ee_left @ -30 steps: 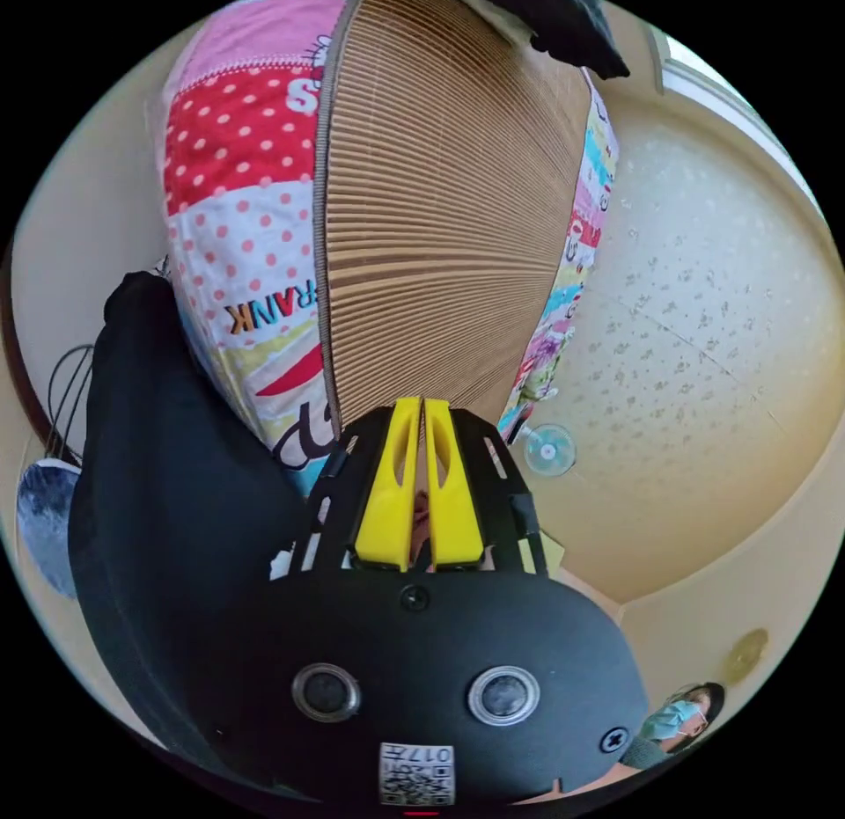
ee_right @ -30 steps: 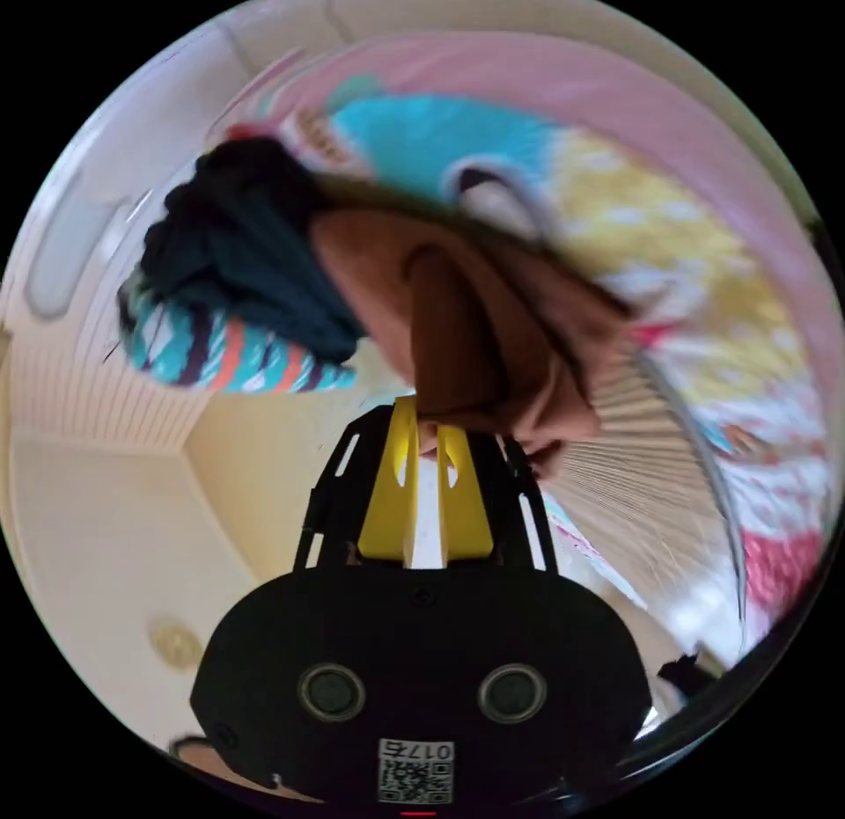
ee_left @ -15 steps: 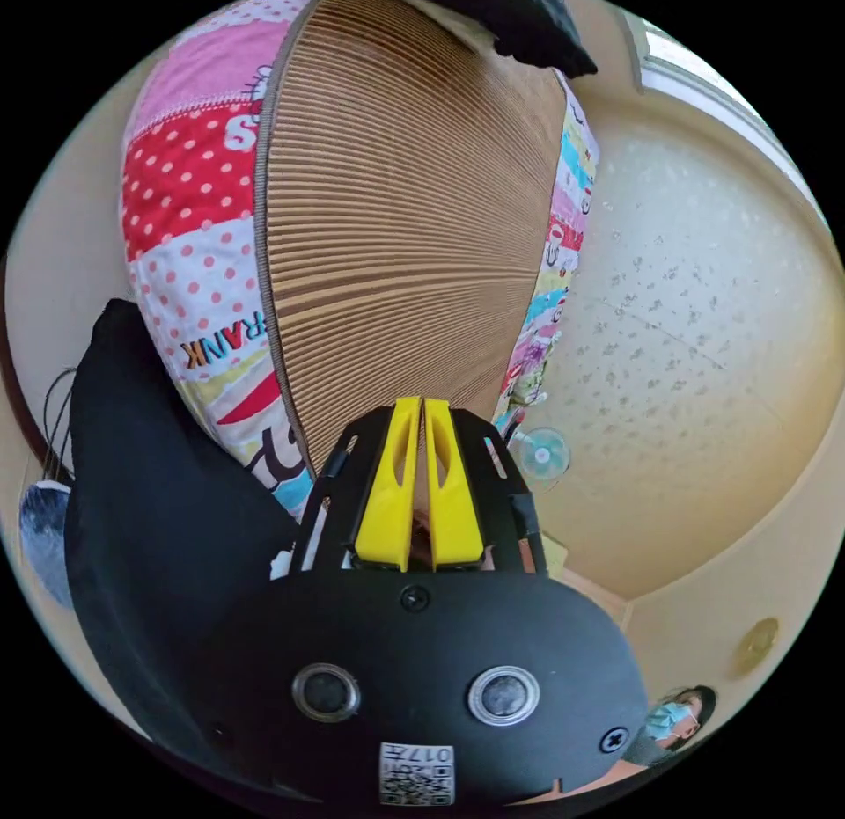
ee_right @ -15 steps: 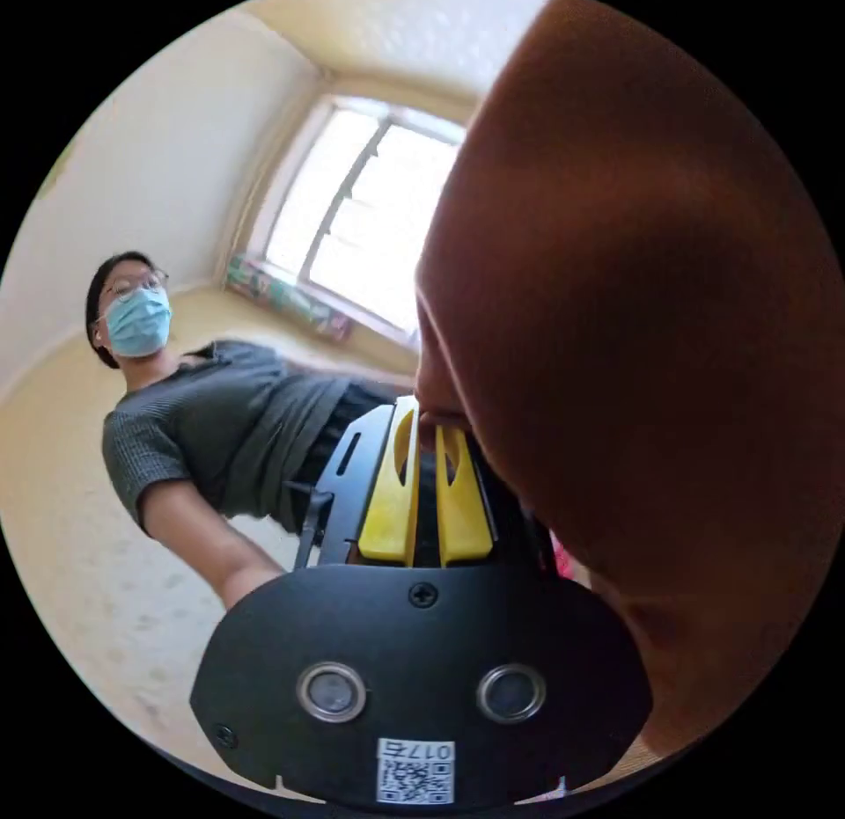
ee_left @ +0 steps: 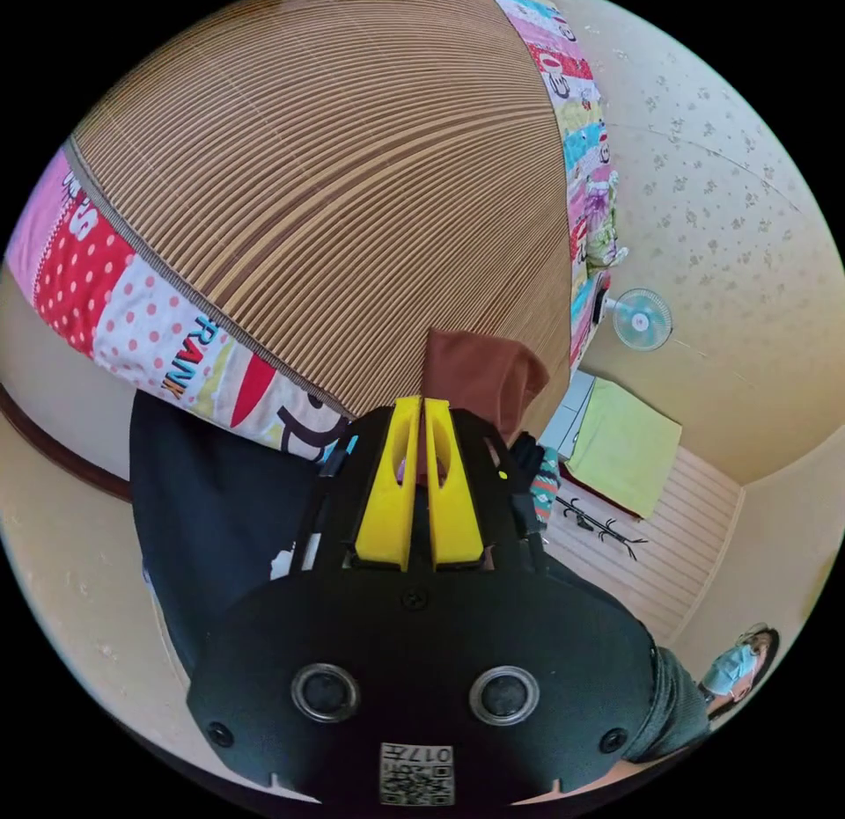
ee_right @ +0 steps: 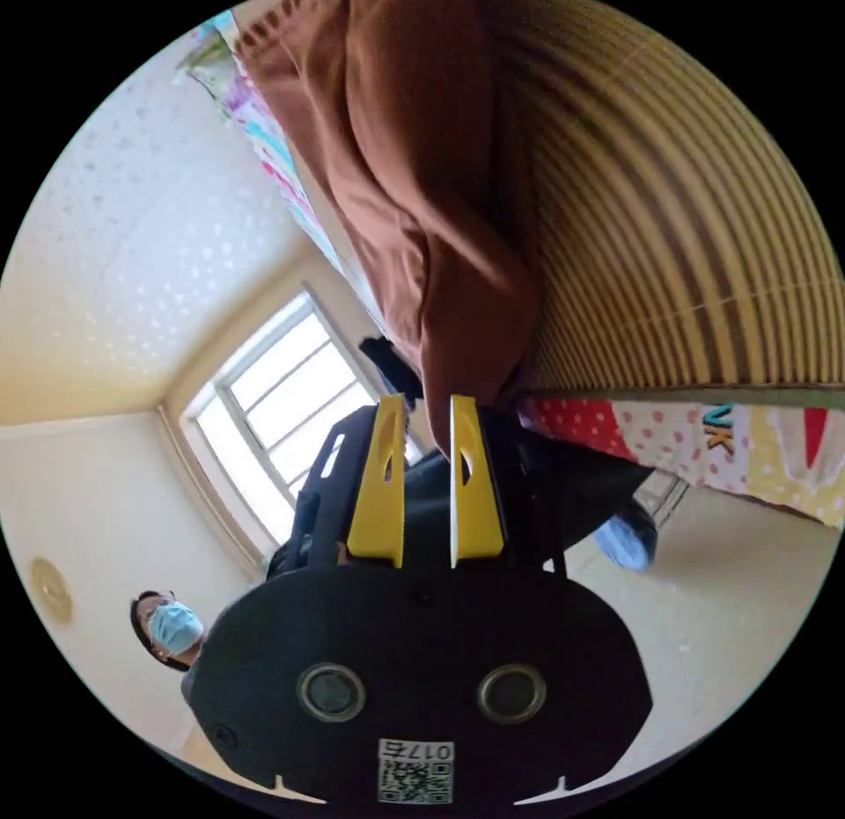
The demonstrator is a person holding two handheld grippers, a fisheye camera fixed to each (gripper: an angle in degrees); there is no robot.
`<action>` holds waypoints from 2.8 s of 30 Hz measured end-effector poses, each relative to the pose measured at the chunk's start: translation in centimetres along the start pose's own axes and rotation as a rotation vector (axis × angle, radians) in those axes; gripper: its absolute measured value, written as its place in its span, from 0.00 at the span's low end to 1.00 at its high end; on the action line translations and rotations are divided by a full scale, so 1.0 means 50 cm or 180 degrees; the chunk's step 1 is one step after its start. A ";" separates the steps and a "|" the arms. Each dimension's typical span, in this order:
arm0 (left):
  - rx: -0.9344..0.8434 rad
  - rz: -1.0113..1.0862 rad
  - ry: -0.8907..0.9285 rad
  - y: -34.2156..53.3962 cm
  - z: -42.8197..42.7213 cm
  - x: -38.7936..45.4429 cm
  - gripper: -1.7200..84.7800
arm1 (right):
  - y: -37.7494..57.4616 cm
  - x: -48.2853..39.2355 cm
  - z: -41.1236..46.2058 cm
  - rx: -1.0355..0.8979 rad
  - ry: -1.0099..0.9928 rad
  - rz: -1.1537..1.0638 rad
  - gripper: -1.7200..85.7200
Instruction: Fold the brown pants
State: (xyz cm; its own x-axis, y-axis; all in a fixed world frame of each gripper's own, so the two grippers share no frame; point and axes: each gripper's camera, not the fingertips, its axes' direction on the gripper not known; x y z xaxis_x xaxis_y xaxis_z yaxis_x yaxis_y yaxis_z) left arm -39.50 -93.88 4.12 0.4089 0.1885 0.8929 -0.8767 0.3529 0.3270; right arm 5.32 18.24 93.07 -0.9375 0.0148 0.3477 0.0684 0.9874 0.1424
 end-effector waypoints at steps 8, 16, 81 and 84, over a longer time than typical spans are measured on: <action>-0.0118 0.0410 -0.0495 -0.074 0.097 -0.003 0.04 | -0.031 0.045 -0.127 0.2032 -0.0354 -0.0005 0.17; -0.0709 0.1789 -0.1127 -0.134 0.318 0.188 0.09 | -0.118 -0.038 0.027 0.1936 -0.0049 -0.0725 0.05; -0.0562 0.7234 0.5579 0.151 0.358 0.334 0.07 | -0.039 0.171 0.677 -0.3222 -0.1491 -0.4650 0.28; -0.0539 0.7181 0.4426 0.180 0.385 0.350 0.08 | -0.011 0.198 0.686 -0.3304 -0.1463 -0.4790 0.14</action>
State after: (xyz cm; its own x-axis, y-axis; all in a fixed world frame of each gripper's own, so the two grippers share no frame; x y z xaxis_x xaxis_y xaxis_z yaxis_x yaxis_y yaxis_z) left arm -45.08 -105.07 28.66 -0.5634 0.2705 -0.7807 -0.0708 -0.9572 -0.2806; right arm -15.70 23.22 64.63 -0.3977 -0.4479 -0.8008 -0.8007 -0.2567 0.5412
